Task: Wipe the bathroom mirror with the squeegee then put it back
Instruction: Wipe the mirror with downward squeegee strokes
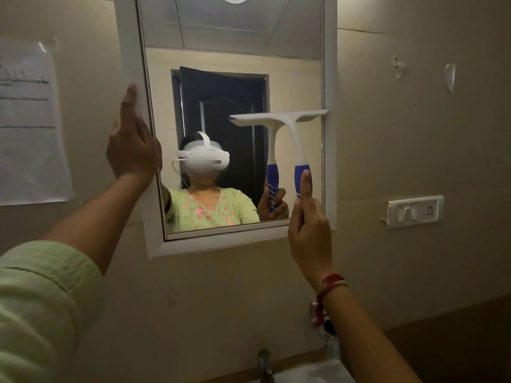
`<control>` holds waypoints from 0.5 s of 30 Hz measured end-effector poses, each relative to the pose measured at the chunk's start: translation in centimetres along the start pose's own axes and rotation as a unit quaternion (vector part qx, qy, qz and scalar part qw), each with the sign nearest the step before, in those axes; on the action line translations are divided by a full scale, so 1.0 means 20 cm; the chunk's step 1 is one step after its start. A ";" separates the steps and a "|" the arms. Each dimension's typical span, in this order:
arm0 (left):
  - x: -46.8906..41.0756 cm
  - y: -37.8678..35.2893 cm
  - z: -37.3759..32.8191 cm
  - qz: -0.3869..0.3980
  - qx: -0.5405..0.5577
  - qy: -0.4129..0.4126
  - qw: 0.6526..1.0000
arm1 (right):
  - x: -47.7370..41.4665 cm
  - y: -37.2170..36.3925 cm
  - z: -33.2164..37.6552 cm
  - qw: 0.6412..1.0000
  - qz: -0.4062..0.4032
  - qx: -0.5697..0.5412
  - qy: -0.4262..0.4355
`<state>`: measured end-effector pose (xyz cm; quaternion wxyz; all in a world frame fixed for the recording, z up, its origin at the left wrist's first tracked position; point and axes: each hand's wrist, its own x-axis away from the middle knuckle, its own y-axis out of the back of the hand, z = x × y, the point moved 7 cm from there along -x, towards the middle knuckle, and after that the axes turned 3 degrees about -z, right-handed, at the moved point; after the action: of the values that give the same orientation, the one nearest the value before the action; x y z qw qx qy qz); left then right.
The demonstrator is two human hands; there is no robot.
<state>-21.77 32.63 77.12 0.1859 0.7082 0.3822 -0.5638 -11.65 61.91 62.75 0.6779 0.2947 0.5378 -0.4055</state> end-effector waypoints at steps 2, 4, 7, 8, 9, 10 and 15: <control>0.00 0.00 -0.01 0.000 0.001 -0.003 1.000 | 0.04 0.01 0.00 1.000 0.005 0.007 -0.004; 0.00 0.00 -0.01 0.002 -0.002 -0.005 1.000 | 0.08 0.02 0.00 1.000 0.008 0.004 -0.009; 0.00 0.00 0.01 0.009 -0.019 0.009 1.000 | 0.12 0.03 0.01 1.000 0.019 0.003 -0.014; 0.00 0.00 0.01 0.012 -0.028 0.016 0.999 | 0.14 0.03 0.01 1.000 0.026 0.001 -0.018; 0.00 0.00 0.01 0.015 -0.034 0.021 0.999 | 0.16 0.04 0.01 0.999 0.032 -0.002 -0.024; 0.00 0.00 0.01 0.017 -0.038 0.023 0.999 | 0.17 0.04 0.02 0.999 0.038 -0.004 -0.031; 0.00 0.00 0.01 0.018 -0.029 0.025 0.999 | 0.25 0.07 0.01 0.997 0.055 0.002 -0.047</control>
<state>-21.81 32.47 77.11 0.2068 0.7236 0.3897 -0.5308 -9.89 61.18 57.89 0.7234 0.3055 0.4872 -0.3821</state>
